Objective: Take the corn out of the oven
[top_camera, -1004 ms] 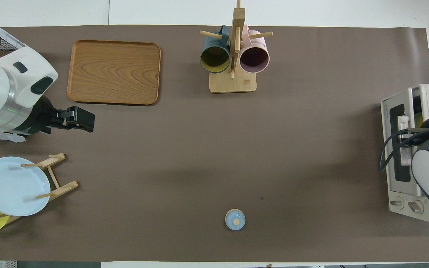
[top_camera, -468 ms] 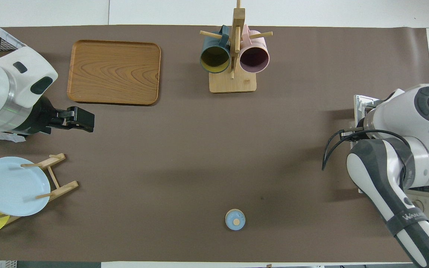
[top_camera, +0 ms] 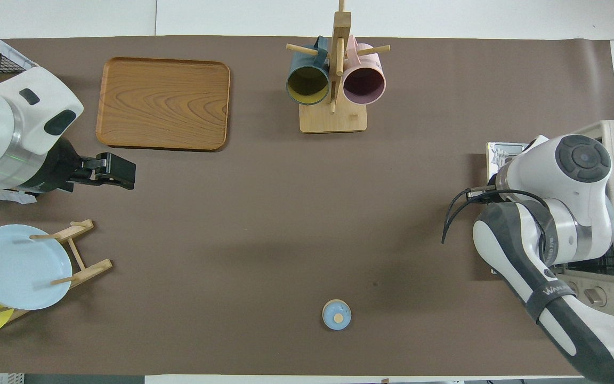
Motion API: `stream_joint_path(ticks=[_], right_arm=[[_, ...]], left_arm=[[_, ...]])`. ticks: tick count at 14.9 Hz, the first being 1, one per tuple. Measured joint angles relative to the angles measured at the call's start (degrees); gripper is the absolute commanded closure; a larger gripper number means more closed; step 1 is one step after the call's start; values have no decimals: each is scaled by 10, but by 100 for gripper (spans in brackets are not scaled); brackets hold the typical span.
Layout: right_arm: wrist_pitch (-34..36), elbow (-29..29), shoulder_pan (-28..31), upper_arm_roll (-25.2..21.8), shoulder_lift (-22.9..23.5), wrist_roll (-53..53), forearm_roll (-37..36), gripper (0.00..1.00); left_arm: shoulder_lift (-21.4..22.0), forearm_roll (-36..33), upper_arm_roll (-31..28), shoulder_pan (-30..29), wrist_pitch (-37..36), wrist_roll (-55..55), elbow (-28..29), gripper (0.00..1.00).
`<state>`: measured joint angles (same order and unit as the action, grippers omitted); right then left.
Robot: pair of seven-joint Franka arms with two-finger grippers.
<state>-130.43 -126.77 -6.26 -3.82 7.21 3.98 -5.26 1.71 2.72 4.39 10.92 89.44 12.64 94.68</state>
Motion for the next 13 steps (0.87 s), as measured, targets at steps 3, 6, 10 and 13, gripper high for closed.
stream_joint_path(ticks=[3,6,10,13], right_arm=[[-14,0,0,0,16,4,0,100],[-14,2,-1,-2,17,10,11,100],[-14,9,-41,-4,16,15,50,100],[63,52,-62,-5,1,34,50,63]], left_arm=[[0,0,0,0,0,0,0,0],[0,0,1,0,0,0,0,0],[0,0,1,0,0,0,0,0],[0,0,1,0,0,0,0,0]])
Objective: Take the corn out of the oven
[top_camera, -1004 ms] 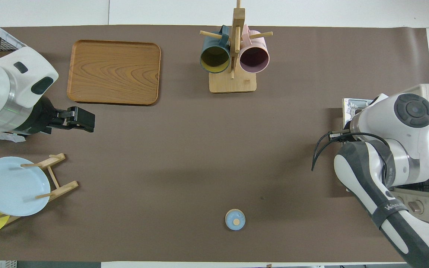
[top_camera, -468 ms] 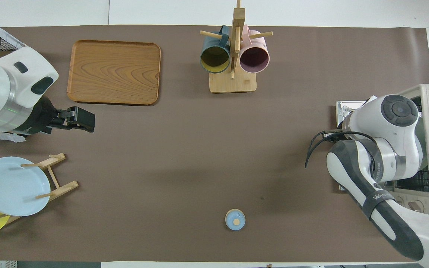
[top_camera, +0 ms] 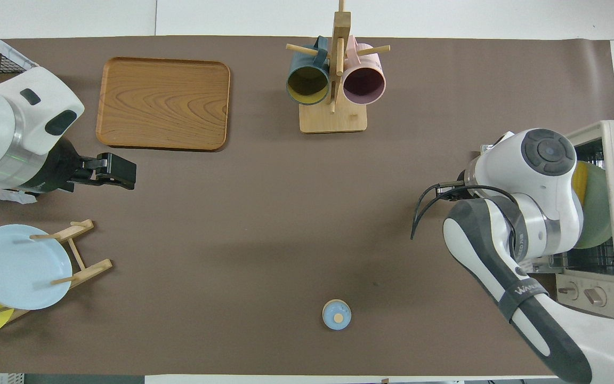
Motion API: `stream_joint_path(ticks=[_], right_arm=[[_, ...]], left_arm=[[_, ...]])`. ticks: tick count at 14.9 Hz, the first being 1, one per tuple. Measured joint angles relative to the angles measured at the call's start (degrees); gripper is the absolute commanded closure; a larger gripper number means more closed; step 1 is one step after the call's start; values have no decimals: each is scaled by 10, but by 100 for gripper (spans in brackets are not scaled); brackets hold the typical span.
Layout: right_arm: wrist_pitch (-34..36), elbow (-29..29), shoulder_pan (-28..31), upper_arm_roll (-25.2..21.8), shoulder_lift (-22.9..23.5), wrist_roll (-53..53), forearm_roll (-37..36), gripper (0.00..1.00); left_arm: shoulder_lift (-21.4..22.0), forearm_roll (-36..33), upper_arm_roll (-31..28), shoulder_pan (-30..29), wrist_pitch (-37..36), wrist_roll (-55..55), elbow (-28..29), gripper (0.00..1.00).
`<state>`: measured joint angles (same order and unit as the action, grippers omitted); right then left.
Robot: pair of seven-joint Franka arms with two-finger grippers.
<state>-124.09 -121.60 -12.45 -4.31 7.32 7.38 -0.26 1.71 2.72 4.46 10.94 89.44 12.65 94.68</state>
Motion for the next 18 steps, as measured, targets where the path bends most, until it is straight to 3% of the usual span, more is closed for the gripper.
stream_joint_path(ticks=[3,6,18], right_arm=[[112,62,16,-12,-24,4,-45,61],[151,80,30,-15,-32,27,-115,61],[83,26,89,-14,-31,-31,-127,66]], left_arm=[[0,0,0,0,0,0,0,0],[0,0,-1,0,0,0,0,0],[0,0,-1,0,4,0,0,0]])
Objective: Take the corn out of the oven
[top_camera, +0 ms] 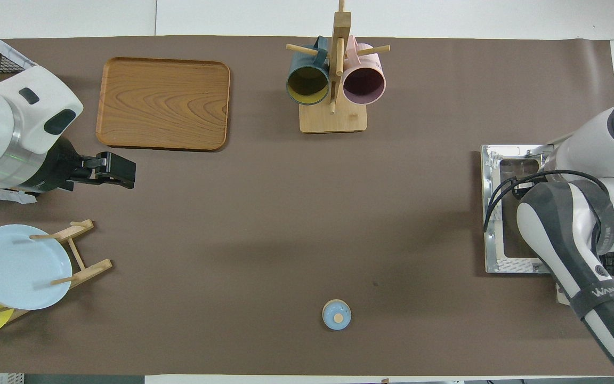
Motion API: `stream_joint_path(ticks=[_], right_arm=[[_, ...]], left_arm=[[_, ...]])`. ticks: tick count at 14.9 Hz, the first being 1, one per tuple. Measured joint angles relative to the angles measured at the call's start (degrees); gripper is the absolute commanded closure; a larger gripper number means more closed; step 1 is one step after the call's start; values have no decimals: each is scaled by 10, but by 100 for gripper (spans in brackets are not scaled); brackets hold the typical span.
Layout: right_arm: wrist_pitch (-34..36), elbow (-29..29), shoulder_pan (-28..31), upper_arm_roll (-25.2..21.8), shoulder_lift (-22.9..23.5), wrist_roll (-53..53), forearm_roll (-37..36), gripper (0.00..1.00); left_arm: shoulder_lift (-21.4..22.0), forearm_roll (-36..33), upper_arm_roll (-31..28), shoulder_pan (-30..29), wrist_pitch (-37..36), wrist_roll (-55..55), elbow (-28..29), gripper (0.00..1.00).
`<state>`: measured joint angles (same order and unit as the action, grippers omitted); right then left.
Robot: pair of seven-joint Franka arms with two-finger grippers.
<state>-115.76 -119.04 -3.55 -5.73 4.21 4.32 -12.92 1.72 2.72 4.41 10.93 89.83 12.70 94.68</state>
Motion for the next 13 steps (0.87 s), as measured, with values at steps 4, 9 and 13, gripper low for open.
stream_joint_path(ticks=[4,9,13], right_arm=[[-36,-27,3,0,-5,0,0,66],[-50,-49,12,-1,-15,0,0,100],[-46,-54,9,0,-23,0,-2,100]], left_arm=[[0,0,0,0,3,0,0,0],[0,0,0,0,5,0,0,0],[0,0,0,0,6,0,0,0]])
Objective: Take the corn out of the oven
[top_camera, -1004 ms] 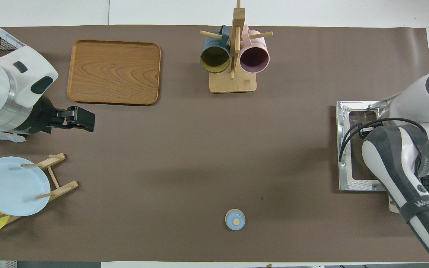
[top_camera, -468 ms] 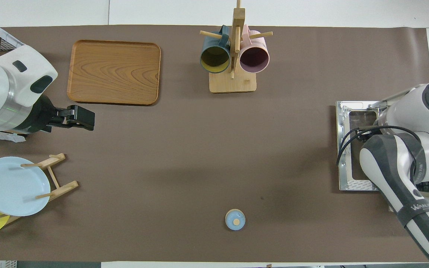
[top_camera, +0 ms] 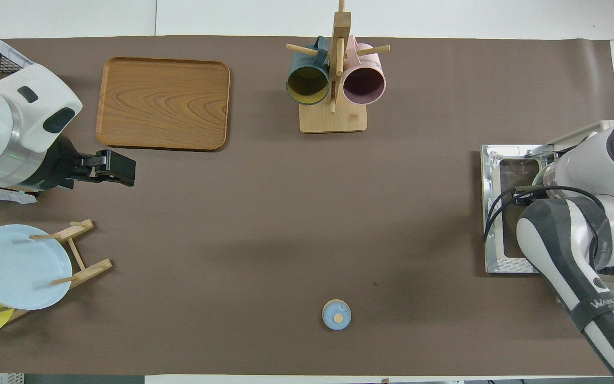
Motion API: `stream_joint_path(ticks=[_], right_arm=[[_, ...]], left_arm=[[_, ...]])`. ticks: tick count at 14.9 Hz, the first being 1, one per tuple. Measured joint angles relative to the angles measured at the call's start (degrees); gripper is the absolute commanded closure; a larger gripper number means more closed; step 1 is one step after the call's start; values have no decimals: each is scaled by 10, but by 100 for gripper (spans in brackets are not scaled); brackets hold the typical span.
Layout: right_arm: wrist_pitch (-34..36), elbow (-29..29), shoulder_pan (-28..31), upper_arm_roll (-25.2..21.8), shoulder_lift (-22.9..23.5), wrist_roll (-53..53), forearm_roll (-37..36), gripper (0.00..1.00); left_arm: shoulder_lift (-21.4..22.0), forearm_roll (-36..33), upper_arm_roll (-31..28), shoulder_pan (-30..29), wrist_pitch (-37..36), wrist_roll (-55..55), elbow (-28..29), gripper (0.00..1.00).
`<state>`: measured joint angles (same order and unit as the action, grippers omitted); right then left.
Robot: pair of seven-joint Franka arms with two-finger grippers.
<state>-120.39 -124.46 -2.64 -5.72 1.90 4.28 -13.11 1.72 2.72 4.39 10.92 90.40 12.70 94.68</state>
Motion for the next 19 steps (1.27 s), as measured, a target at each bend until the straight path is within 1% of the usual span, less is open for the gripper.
stream_joint_path(ticks=[2,4,6,9,12,14,17,19], right_arm=[[9,2,-3,5,-6,-1,0,100],[38,20,-27,8,-5,-1,-1,100],[88,63,-78,9,0,22,-1,100],[160,129,-178,13,14,119,0,100],[172,169,-256,16,41,198,5,100],[183,218,-299,17,78,253,28,100],[202,334,-351,19,183,334,53,100],[182,377,-373,25,244,363,58,100]], left_arm=[[0,0,0,0,0,0,0,0],[0,0,0,0,0,0,0,0],[0,0,0,0,0,0,0,0],[1,0,0,0,1,0,0,0],[2,0,0,0,2,0,0,0],[2,0,-1,0,2,0,0,0],[2,0,-1,0,1,-1,0,0],[2,0,-1,0,-1,-4,0,0]])
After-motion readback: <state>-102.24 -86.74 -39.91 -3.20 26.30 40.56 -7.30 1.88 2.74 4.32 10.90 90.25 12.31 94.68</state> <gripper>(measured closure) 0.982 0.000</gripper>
